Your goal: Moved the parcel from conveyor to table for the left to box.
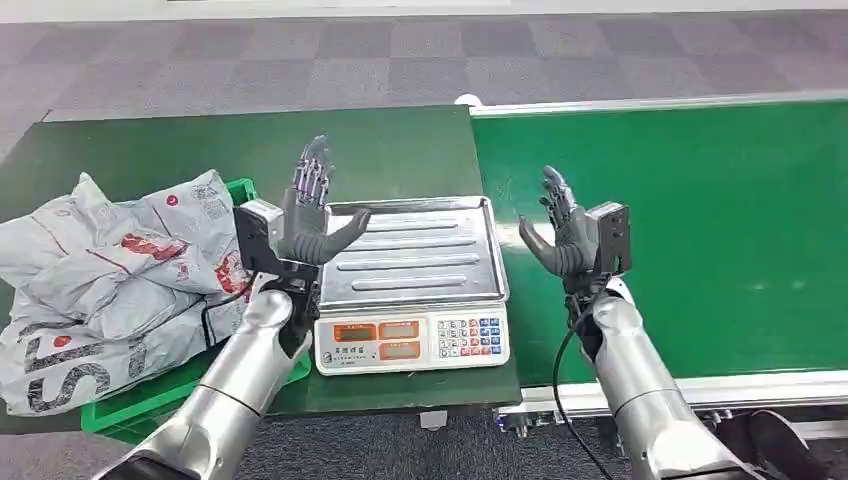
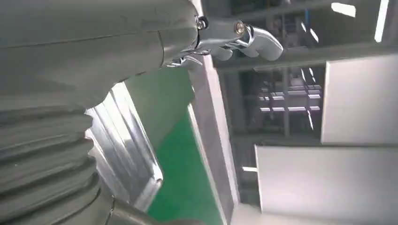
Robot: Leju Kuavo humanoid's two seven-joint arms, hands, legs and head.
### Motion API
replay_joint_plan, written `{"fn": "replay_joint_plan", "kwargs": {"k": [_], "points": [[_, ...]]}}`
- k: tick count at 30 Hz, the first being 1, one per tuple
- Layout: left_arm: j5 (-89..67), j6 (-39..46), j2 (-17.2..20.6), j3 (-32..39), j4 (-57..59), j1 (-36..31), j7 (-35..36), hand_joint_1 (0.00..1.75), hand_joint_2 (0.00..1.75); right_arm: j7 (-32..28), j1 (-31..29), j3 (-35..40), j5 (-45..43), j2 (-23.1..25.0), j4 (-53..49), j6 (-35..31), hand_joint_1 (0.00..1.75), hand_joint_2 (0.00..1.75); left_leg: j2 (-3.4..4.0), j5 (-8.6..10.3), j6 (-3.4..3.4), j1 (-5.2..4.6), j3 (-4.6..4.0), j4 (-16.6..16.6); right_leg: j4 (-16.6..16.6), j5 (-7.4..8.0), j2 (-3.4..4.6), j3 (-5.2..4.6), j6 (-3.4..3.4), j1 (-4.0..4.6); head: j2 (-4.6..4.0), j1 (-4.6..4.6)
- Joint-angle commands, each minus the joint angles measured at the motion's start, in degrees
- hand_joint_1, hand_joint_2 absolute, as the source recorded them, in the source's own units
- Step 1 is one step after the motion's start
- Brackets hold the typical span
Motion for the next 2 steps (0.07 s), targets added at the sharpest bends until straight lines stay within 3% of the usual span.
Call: {"fn": "replay_joint_plan", "kwargs": {"k": [1,2], "points": [[5.9,0.5,-3.0,-6.9,4.4,-2.6,3.5,0.00,1.75,-0.9,1.4,5.4,-5.3,0.8,0.8,-5.5,0.00,1.75,-0.10,-0.01,0.03,0.03,0.11,0.0,-0.1,-0.01,0.07,0.13,-0.01,0.02,0.00,0.00],[6.1,1.4,-3.3,-8.9,2.6,-2.9,4.6,0.00,1.75,0.2,2.7,5.9,-5.6,0.1,-3.2,-7.9,0.00,1.75,-0.15,0.00,0.03,0.01,0.06,0.0,-0.1,-0.02,0.00,0.10,0.00,-0.01,0.00,0.00]]}}
